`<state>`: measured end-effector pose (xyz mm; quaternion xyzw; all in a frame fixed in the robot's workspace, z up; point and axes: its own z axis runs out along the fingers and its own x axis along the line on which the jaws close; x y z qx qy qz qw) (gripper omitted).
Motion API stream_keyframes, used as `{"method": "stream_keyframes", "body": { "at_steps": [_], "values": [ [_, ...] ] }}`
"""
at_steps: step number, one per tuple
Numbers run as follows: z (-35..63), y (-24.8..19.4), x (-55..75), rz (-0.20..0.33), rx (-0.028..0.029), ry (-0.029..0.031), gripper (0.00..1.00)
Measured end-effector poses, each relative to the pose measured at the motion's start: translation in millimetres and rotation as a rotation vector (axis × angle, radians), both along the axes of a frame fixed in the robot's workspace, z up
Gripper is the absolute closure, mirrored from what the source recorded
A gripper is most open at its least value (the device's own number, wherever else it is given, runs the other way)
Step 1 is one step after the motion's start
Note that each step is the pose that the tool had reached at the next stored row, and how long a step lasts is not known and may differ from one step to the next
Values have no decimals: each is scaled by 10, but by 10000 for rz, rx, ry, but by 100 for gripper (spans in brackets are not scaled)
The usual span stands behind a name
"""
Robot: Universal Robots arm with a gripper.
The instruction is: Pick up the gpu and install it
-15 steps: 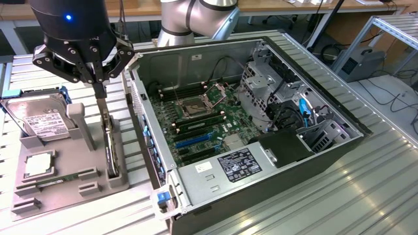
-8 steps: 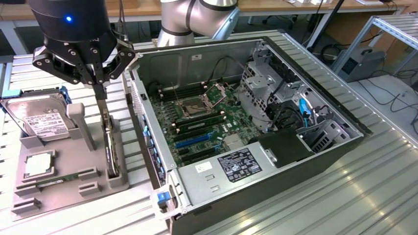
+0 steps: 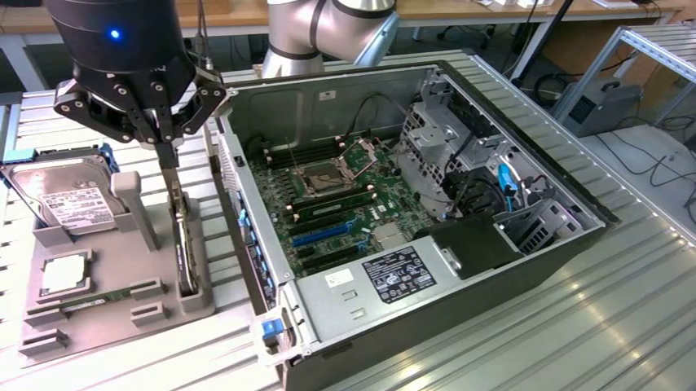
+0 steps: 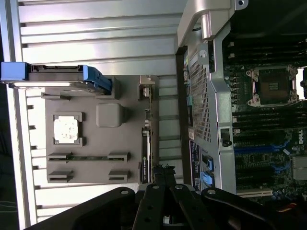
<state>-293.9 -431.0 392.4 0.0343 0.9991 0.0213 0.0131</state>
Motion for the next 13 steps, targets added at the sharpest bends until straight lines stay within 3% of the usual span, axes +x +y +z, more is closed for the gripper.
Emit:
{"method": "stream_keyframes", "body": {
  "at_steps": [13],
  "values": [
    [0, -57, 0, 0, -40, 0, 89]
  ]
}}
